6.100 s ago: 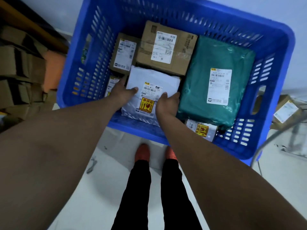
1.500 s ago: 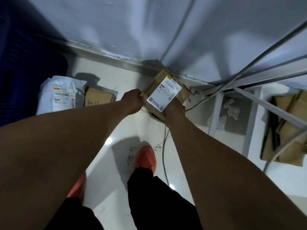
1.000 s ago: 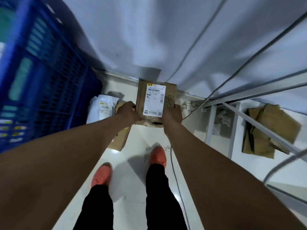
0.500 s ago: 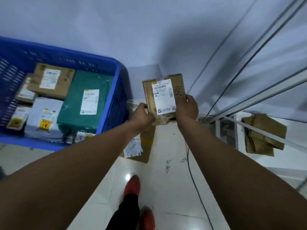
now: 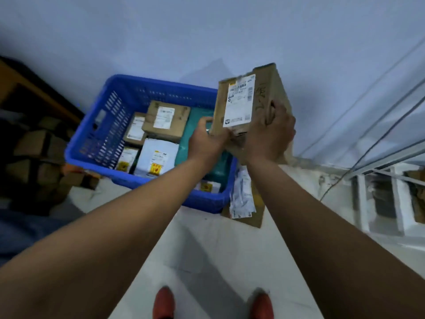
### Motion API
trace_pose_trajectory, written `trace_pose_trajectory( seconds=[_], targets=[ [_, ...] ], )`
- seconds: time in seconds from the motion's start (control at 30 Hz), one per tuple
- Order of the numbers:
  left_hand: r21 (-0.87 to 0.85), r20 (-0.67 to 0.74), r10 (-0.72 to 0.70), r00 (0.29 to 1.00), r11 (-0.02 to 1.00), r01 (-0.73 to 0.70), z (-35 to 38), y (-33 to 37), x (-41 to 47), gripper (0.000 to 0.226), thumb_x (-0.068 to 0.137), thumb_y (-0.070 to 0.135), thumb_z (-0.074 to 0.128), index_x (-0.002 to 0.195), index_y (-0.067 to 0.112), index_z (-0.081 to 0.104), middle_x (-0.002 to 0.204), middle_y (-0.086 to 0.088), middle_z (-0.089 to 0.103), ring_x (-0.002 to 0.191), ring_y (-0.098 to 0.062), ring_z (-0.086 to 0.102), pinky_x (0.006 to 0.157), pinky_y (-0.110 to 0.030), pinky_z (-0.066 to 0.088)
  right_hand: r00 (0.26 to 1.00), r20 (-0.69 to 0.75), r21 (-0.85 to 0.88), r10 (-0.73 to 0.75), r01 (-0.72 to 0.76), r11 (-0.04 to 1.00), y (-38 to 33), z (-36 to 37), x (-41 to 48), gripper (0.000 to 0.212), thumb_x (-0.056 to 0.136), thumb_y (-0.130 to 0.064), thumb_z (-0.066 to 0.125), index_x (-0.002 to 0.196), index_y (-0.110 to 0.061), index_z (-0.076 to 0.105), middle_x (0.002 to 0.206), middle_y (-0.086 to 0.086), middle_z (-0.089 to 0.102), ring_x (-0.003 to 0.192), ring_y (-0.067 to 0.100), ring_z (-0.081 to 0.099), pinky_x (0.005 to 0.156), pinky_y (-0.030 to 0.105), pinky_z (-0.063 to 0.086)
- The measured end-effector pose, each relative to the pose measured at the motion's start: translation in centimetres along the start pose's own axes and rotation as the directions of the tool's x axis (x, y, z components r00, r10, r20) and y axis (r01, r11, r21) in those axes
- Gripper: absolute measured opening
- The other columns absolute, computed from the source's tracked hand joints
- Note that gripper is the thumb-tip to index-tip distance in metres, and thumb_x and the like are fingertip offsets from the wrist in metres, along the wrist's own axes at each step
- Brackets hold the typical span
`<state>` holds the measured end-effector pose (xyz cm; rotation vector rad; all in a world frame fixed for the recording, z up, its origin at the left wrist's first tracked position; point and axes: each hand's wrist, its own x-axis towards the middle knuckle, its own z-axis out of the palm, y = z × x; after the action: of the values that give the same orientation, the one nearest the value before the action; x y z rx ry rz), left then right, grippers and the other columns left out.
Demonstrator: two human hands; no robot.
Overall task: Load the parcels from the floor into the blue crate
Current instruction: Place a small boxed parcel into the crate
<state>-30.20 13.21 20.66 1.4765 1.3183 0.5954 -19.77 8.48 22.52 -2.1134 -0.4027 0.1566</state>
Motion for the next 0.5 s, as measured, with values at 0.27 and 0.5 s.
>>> trace_pose_trajectory(
  seconds=[0.27,0.5],
  targets=[
    [-0.523,0.184,-0.291,0.939,0.78,0.345,-13.4,-4.5,5.3,0.042,0.096,0.03,0.054,0.13,0.007,0.057,0.116,-0.017,0.067,0.099,-0.027,0.064,0.083,-0.038,0.056,0.864,0.417,-0.325,-0.283,0.432,0.841,-10.7,12.7,-10.0,0.033,0.091,-0.029,0.049,0.117,-0.023,0.067,0.117,0.004,0.065,0.114,0.029,0.058,0.09,0.04,0.041],
    [-0.112,0.307,-0.52,0.797,0.812,0.572,-13.4,-9.9,10.7,0.069,0.09,0.059,0.064,0.141,0.016,0.05,0.14,-0.007,0.054,0.119,-0.029,0.053,0.102,-0.047,0.051,0.941,0.177,-0.562,0.289,-0.144,0.814,-1.4,11.7,-1.1,0.051,0.09,-0.042,0.043,0.138,-0.024,0.046,0.14,0.016,0.048,0.134,0.038,0.038,0.108,0.053,0.029]
  ],
)
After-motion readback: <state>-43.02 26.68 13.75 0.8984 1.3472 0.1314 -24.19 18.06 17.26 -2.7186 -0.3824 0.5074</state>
